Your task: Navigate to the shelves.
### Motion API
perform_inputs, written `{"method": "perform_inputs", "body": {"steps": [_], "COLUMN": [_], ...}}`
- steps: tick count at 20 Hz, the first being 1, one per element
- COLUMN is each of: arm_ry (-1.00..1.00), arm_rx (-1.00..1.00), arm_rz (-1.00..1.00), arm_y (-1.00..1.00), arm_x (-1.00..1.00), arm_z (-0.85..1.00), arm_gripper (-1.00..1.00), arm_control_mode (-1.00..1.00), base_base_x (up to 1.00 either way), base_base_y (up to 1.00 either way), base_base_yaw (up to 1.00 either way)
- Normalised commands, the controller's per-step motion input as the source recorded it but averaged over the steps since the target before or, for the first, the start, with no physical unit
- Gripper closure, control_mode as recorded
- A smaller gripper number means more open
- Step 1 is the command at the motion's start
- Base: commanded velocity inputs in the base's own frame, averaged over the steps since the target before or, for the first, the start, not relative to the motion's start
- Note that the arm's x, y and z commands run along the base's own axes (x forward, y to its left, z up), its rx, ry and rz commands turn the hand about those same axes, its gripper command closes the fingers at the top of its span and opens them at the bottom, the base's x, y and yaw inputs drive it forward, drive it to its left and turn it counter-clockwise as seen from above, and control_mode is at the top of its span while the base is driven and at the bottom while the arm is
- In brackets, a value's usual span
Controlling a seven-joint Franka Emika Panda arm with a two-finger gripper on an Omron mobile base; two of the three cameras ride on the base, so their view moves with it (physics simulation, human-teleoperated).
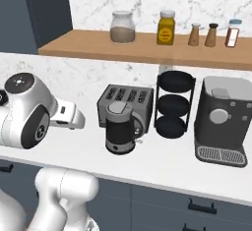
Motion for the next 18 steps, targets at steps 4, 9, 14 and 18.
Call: {"method": "perform_inputs", "body": {"steps": [4,9,14,18], "arm_ry": [0.0,0.0,0.0,0.0], "arm_rx": [0.0,0.0,0.0,0.0], "arm_rz": [0.0,0.0,0.0,0.0], "arm_y": [0.0,0.0,0.0,0.0], "arm_x": [0.0,0.0,0.0,0.0], "arm_z": [0.0,0.0,0.0,0.0], "arm_gripper": [-1.0,-1.0,-1.0,-1.0], "arm_control_mode": [1.0,1.0,1.0,1.0], "base_base_x": [0.71,0.08,-0.05,-0.22], "base_base_y": [-0.76,-1.0,-1.0,-1.0], "base_base_yaw": [0.08,0.1,0.02,-0.13]}}
